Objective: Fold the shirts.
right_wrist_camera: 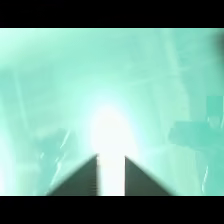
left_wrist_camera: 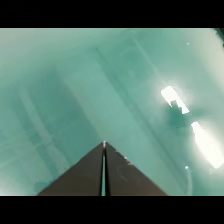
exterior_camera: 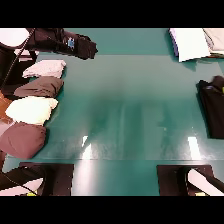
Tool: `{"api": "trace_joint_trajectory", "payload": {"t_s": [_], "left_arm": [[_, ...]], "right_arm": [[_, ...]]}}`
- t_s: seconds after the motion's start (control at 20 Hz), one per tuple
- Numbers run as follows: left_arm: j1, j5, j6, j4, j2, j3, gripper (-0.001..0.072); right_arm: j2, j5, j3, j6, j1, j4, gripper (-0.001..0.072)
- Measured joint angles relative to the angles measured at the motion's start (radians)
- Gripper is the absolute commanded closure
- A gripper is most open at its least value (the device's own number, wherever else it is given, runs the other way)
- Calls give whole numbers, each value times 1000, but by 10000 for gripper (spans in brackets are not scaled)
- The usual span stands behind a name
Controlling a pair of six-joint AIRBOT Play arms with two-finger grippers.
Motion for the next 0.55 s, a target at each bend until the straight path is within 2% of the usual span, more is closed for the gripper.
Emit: {"api": "trace_joint_trajectory", "payload": {"t_s": [0.25, 0.55], "left_arm": [[0, 4, 0, 2, 0, 0, 684], [0, 5, 0, 2, 0, 0, 684]], "right_arm": [[0, -23, 1, -2, 227, 11, 695], [0, -22, 1, -3, 290, 14, 695]]}}
